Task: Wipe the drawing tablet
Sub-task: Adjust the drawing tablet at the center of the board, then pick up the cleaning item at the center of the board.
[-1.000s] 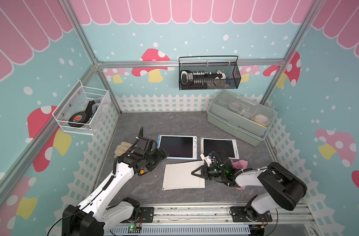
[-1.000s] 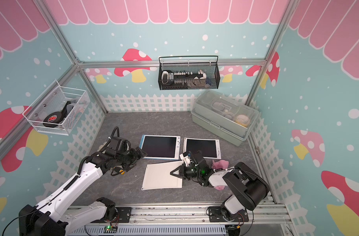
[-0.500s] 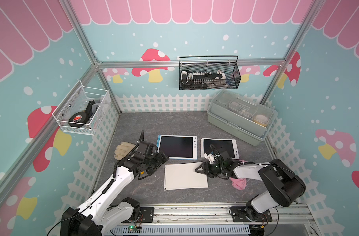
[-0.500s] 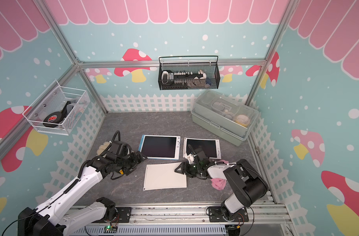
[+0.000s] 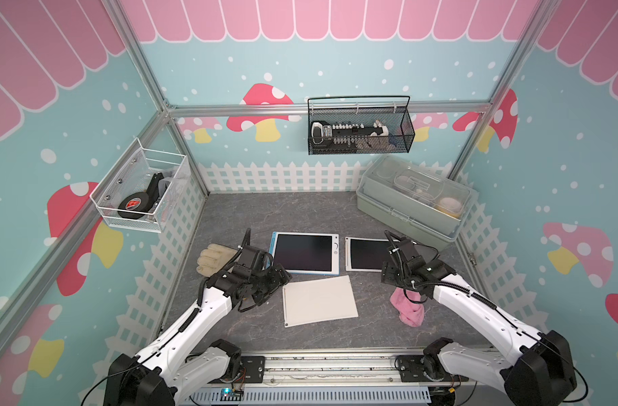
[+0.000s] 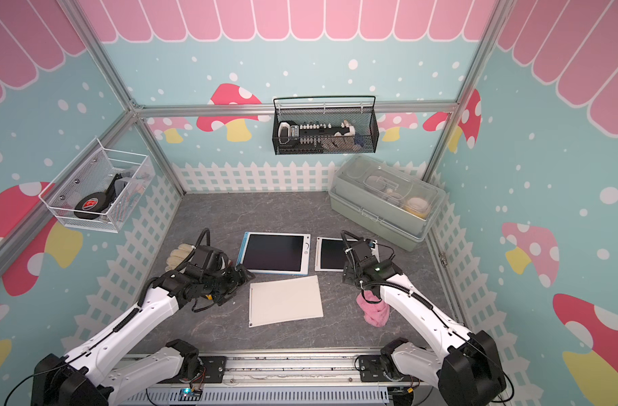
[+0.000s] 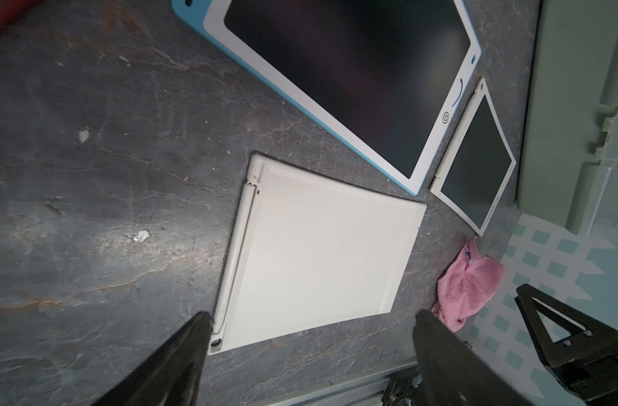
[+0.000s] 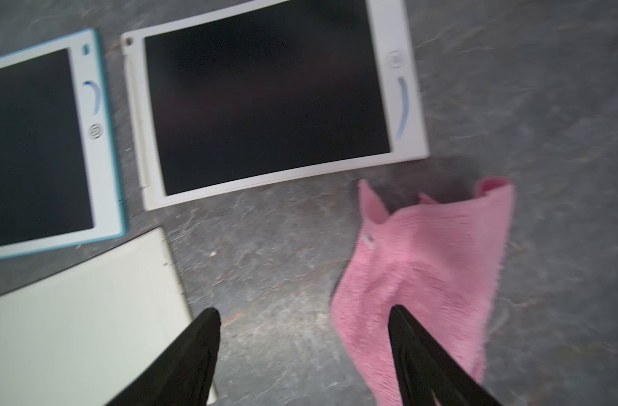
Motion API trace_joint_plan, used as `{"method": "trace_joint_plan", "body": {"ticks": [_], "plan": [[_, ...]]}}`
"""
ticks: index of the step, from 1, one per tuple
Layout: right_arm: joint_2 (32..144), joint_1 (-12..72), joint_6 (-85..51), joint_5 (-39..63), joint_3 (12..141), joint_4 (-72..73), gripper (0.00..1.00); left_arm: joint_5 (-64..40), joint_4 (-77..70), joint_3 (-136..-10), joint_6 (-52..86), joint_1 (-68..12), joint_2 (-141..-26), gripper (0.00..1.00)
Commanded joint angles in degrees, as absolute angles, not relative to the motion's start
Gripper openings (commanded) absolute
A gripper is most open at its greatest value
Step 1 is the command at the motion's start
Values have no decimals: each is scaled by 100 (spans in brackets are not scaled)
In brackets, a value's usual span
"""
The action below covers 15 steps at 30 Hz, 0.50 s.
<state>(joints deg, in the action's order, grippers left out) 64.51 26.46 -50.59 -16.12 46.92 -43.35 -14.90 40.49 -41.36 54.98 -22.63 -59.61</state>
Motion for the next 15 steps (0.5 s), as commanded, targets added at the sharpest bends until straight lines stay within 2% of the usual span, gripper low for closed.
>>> {"method": "trace_joint_plan", "body": {"ticks": [1, 9, 15], "plan": [[6478, 2339, -5783, -2426, 4324, -5045, 77, -1563, 3925, -4039, 5405, -2320, -6027, 89], [6773, 2115, -6165, -2097, 3696, -4422, 76, -1550, 3952, -3895, 5521, -2557, -6138, 86], [7342, 2035, -6116, -1672, 3396, -3783, 68, -1365, 4327, -3889, 5517, -2575, -6358, 80]]}}
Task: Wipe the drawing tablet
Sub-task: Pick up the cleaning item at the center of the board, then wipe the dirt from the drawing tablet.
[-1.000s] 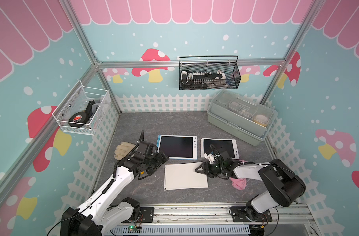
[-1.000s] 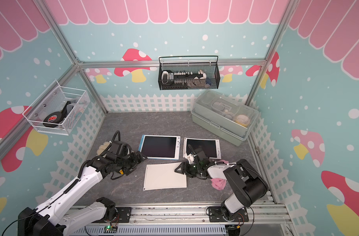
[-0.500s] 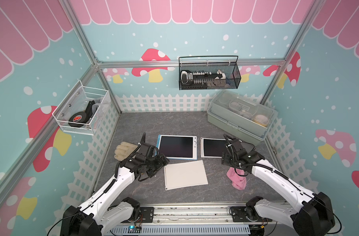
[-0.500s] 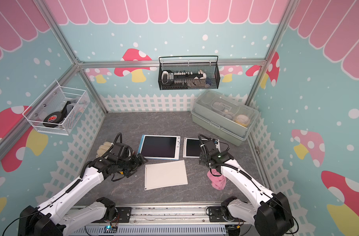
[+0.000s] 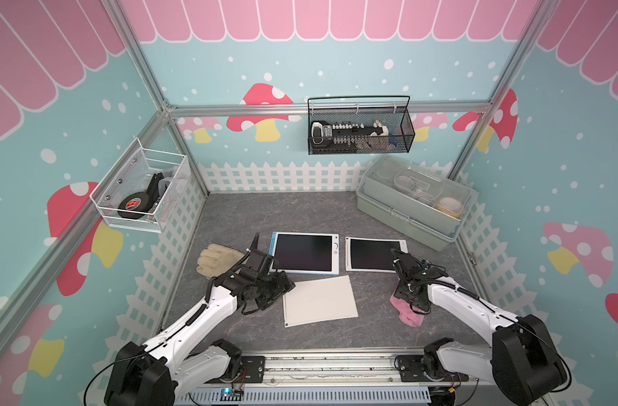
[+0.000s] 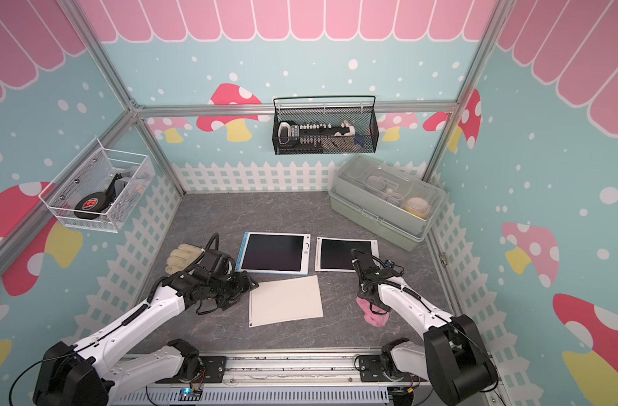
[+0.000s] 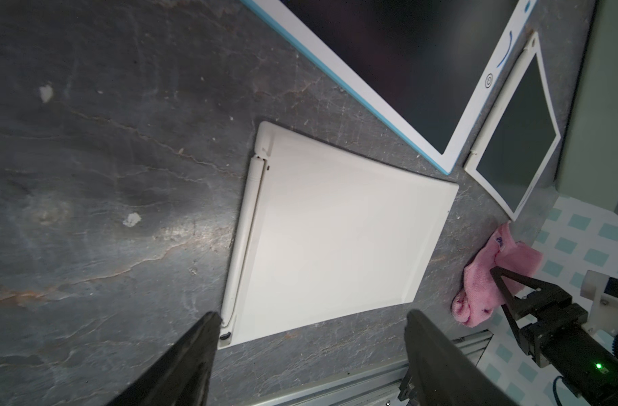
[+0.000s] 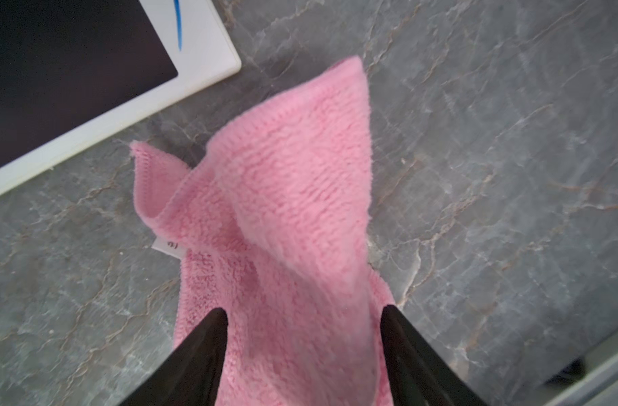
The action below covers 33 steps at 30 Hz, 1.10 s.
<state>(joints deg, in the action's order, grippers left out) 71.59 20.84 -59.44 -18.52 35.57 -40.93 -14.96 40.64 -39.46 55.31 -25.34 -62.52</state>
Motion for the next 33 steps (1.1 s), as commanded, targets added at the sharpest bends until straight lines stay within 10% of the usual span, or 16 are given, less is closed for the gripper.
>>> {"method": "trace_joint_plan", "body": {"ticks": [1, 4, 8, 18, 33], "plan": [[7439, 2005, -6138, -1601, 3352, -3681, 64, -1330, 4410, -3900, 5503, -2575, -6429, 79], [7583, 1956, -6100, -1465, 3322, -3441, 48, -1224, 4597, -3937, 5465, -2606, -6594, 74], [7519, 1918, -5935, -1545, 3435, -3426, 0, -1095, 4713, -3931, 5501, -2678, -6735, 67], [5531, 3549, -3672, -3390, 4305, -2646, 0, -853, 4468, -3887, 5365, -2918, -7410, 59], [7791, 5572, -3683, -3182, 4019, 590, 0, -536, 4059, -3955, 5159, -3167, -8144, 35]]}}
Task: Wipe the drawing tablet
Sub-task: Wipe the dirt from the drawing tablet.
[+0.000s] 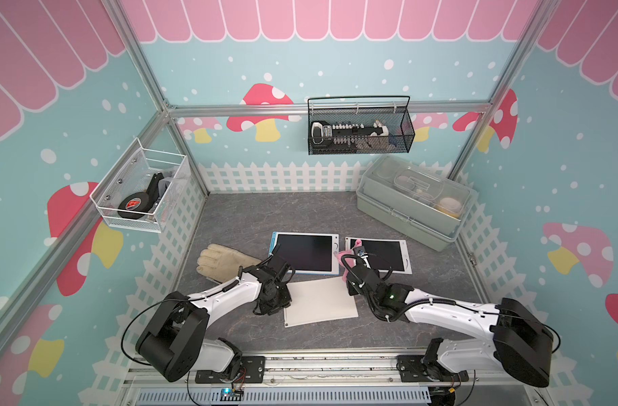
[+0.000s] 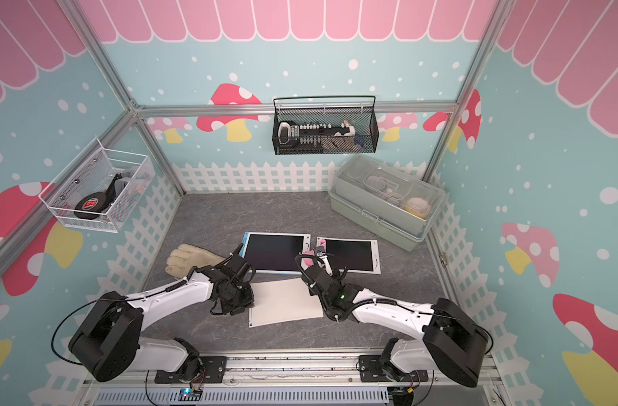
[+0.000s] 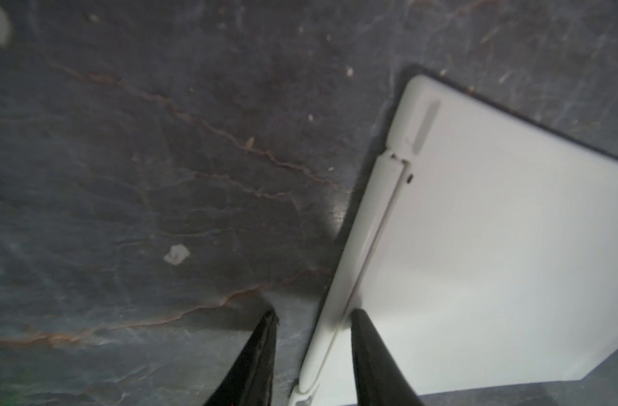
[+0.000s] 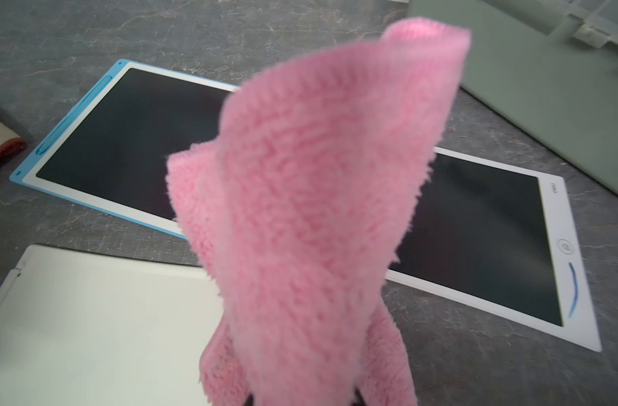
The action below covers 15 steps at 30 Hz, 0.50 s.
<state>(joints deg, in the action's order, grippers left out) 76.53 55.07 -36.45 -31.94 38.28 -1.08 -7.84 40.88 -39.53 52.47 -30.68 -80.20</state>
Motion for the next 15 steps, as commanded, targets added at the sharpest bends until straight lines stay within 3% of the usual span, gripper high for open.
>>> {"method": "trace_joint_plan", "body": {"ticks": [1, 8, 15], "plan": [[7857, 5575, -3741, -3128, 4009, 659, 0, -482, 4060, -3947, 5169, -3202, -8160, 34], [8268, 5710, -3970, -2924, 3938, 938, 0, -254, 4036, -3912, 5290, -3514, -8322, 28], [9348, 5958, -4295, -2369, 4142, 1786, 0, -266, 3842, -3665, 5508, -3595, -8332, 24]]}}
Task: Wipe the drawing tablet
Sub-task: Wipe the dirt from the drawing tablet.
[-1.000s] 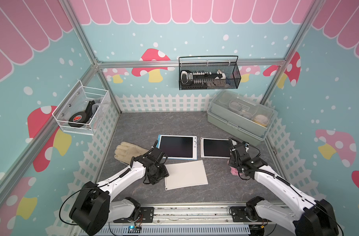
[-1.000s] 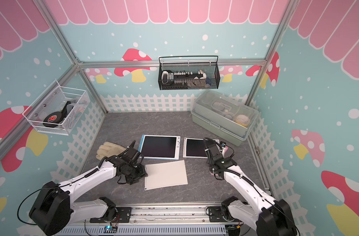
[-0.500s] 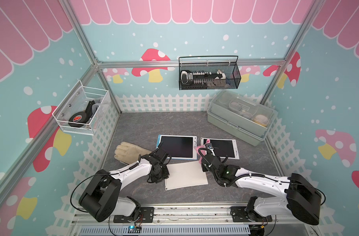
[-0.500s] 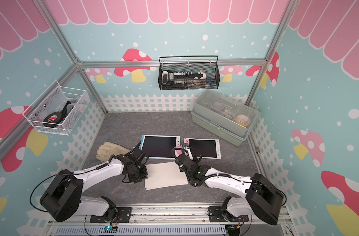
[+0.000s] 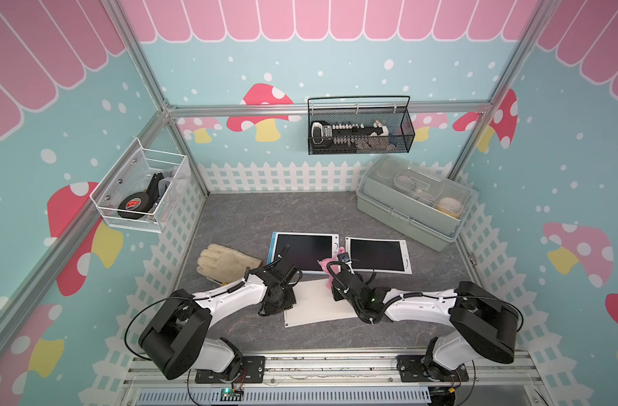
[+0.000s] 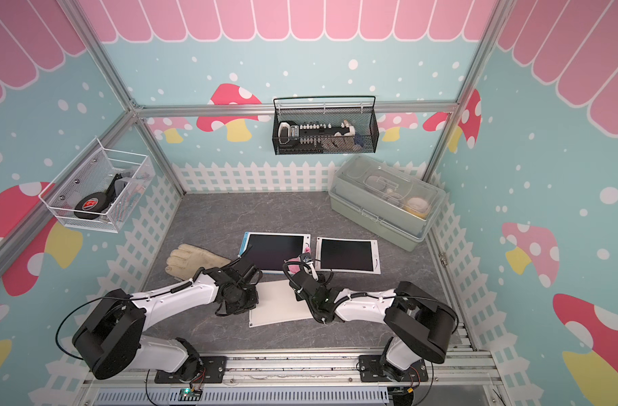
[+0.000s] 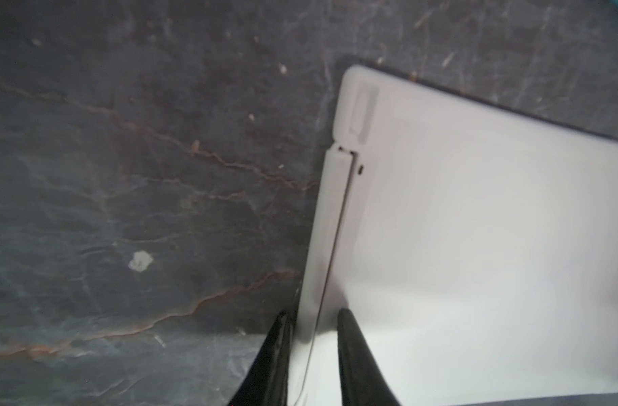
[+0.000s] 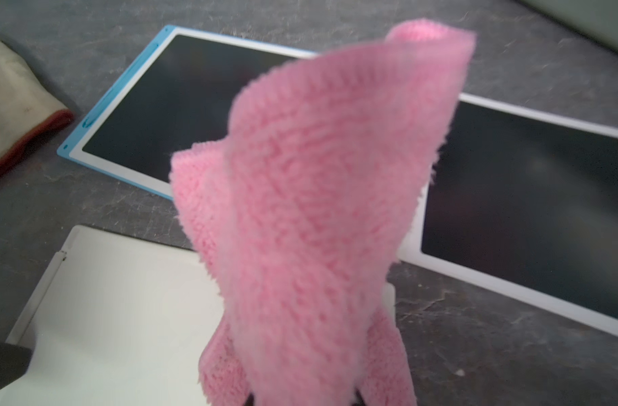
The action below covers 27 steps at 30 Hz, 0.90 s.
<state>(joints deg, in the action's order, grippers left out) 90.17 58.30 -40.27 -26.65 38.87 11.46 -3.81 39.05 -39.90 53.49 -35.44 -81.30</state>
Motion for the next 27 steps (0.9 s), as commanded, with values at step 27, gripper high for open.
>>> {"method": "trace_joint_plan", "body": {"ticks": [27], "plan": [[9296, 5485, -3866, -2023, 3906, 1226, 0, -375, 3478, -3060, 5973, -3595, -8274, 18]]}}
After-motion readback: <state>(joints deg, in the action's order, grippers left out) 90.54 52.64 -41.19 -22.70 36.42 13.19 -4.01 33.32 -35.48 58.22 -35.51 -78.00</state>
